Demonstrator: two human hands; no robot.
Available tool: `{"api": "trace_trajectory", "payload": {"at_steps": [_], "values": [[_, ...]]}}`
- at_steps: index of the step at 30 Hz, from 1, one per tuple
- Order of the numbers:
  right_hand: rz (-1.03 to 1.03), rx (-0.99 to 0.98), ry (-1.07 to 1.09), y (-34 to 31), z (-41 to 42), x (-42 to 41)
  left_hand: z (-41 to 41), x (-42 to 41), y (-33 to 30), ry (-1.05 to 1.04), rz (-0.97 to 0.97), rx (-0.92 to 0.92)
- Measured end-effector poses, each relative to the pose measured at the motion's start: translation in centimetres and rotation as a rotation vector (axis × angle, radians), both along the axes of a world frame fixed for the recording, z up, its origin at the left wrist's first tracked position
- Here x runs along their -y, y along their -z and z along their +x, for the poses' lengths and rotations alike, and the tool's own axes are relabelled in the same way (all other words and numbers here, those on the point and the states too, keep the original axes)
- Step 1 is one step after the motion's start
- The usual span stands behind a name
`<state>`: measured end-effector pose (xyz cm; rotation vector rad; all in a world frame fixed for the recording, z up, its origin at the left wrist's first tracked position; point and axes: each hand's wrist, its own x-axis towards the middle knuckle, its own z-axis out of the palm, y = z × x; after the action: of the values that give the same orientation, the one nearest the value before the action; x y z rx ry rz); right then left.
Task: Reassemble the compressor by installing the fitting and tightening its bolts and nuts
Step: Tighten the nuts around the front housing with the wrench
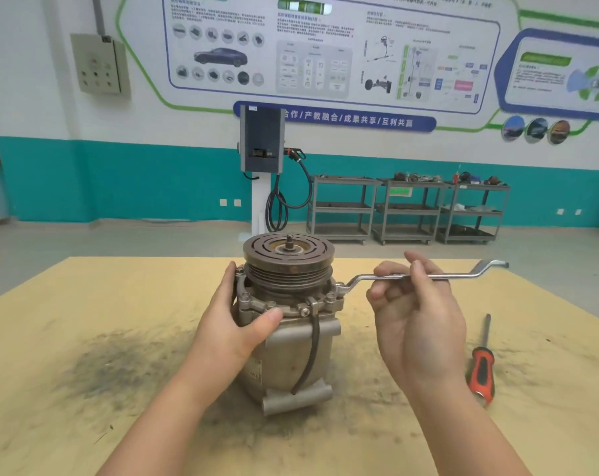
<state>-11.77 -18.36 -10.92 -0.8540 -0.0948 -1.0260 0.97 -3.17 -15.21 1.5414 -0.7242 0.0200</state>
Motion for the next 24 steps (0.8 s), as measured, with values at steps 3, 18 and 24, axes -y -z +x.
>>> {"api": "trace_trajectory", "payload": {"at_steps": [3, 18, 24], "values": [[0.169, -0.028, -0.099, 0.0, 0.3, 0.9, -0.3, 0.0, 0.3, 0.008, 0.003, -0.001], [0.120, -0.138, -0.145, 0.5, 1.0, 1.1, -0.6, -0.1, -0.1, 0.015, 0.013, -0.004], [0.039, -0.067, -0.152, 0.6, 0.9, 0.6, -0.9, -0.2, -0.2, 0.011, 0.049, -0.010]]}}
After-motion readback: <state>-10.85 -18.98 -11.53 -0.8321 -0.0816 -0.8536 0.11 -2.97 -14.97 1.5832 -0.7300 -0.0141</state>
